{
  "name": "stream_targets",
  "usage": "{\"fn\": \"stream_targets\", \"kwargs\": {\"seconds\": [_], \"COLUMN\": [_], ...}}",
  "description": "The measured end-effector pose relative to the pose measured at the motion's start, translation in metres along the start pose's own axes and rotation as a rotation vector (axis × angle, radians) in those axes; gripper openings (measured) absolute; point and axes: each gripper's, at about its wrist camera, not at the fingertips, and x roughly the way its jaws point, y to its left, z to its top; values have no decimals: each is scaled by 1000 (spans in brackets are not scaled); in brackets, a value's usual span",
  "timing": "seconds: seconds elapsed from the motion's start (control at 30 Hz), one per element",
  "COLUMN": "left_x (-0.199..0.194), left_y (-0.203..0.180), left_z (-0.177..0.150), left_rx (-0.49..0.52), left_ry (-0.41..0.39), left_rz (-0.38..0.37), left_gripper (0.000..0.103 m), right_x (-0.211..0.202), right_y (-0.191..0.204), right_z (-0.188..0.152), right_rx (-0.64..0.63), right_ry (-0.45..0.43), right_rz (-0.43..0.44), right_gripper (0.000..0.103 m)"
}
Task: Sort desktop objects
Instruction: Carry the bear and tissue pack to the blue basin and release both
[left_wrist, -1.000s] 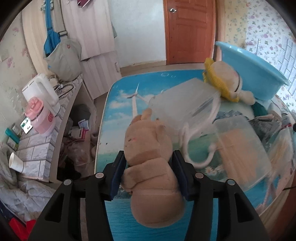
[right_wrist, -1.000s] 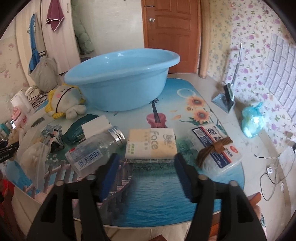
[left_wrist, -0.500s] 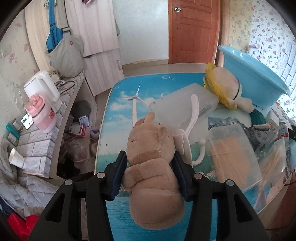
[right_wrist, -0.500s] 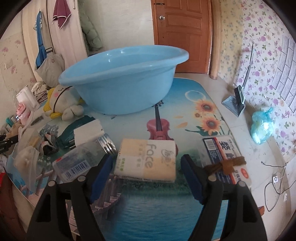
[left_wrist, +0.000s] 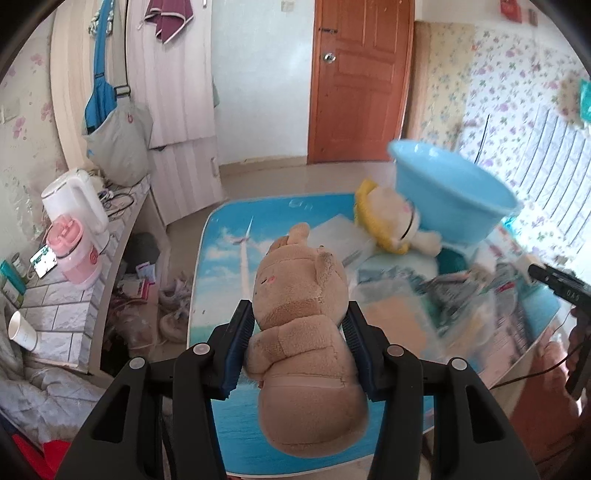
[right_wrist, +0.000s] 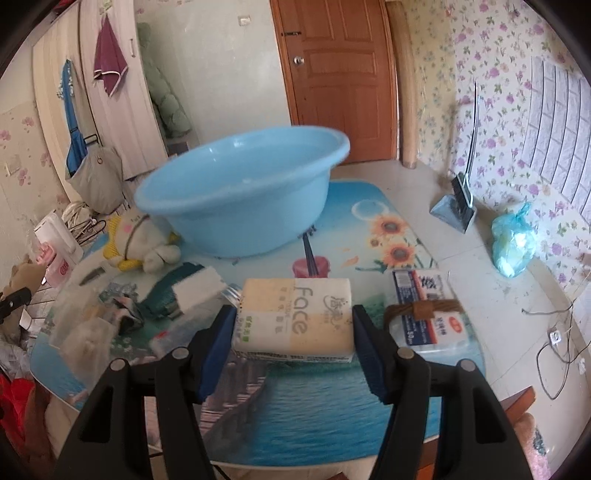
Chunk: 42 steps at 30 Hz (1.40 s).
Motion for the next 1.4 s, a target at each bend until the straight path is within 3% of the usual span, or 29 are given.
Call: {"fn": "stream_targets", "kwargs": {"seconds": [0.17,0.5,0.87,1.13,1.2,1.27,1.4], "left_x": [-7,0,57,100,104,107,110], "left_y": [-11,-63,-145,-181,-185,-189,-191], "left_z": [18,71,123,145,148,150,153], "left_rx": [-12,77,209,246,255,272,276], "left_ry": [-43,-106,-85,-50,-47,-59,-64], "left_rz": [-62,-165,-267,-317,-329,-320,-307], "left_gripper": [49,49,49,50,65,73,83], "right_x": [-18,-33,3,33,38,41,44], "right_y": [7,20,13,6,5,6,9], "right_z": [10,38,72,85,87,88,89], "right_rx": [-11,-33,-31,-29,-30,-38,-39], "right_ry": [-39,-117,-129,-118,-118,-120,-127], "right_rz": [21,83,125,133,136,134,135], "right_gripper": [62,62,62,62,62,62,62]}}
